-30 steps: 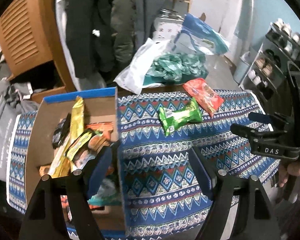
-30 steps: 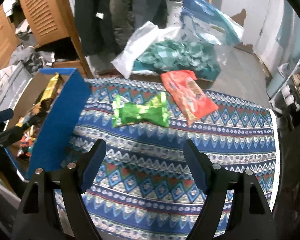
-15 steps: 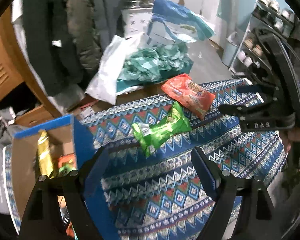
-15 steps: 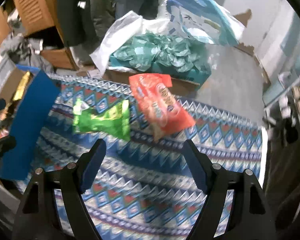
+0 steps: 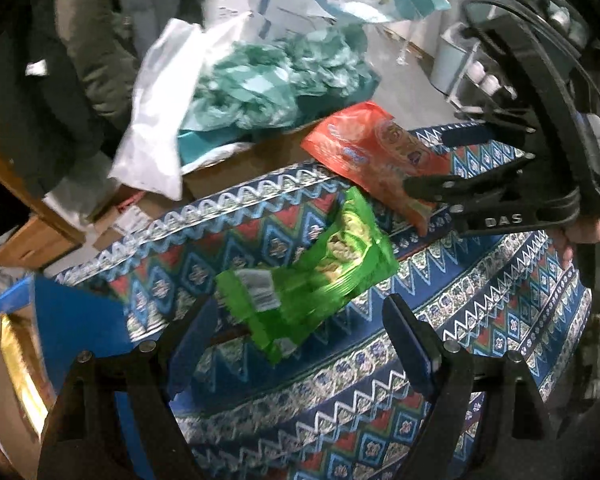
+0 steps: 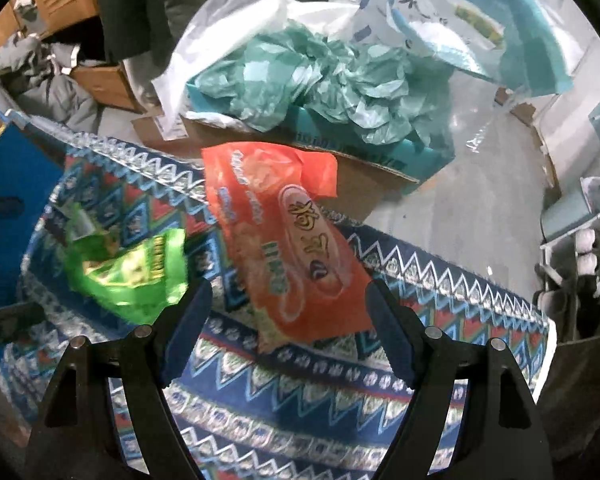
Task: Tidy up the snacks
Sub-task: 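Grasp the green pea-snack bag with the left tool while the right tool grasps the red chip bag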
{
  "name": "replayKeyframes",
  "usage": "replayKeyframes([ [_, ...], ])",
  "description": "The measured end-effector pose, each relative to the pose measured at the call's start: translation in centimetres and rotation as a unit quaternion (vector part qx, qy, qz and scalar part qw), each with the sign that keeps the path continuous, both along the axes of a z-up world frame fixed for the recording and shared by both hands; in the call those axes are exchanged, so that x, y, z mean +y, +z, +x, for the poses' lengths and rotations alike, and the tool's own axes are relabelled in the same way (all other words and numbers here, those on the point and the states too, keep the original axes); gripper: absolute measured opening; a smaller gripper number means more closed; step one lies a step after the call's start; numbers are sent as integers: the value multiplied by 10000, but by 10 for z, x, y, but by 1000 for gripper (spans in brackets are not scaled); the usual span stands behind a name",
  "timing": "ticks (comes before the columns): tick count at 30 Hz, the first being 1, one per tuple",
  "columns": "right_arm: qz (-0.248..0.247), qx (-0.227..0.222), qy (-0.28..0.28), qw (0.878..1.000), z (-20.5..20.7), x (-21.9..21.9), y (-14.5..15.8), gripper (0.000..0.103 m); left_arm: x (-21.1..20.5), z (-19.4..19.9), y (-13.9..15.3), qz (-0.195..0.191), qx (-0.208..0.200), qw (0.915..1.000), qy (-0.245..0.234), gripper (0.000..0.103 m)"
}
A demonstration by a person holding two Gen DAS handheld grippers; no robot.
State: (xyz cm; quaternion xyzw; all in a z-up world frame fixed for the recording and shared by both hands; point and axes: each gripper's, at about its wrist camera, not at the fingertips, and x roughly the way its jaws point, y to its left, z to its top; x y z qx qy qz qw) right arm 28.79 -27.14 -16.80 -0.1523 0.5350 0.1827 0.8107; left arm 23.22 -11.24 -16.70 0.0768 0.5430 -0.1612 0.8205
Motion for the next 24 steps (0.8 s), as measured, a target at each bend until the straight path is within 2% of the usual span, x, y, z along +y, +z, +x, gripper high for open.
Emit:
replayKeyframes([
  [8, -49, 10, 287, 9996, 13, 6, -22, 78, -20, 13, -23, 395, 95, 9972, -633, 85],
  [11, -248, -6, 375, 9990, 15, 11, -30, 78, -20, 19, -31, 385, 212, 9972, -605, 86],
  [16, -389, 37, 394, 9985, 20, 17, -39, 79, -21, 26, -36, 322, 179, 9979, -523, 89],
  [20, -590, -84, 475, 9971, 19, 23, -43, 79, -24, 30, -46, 374, 320, 9976, -479, 89],
  [24, -520, -77, 380, 9979, 21, 23, -42, 79, -23, 33, -55, 419, 401, 9978, -311, 88],
])
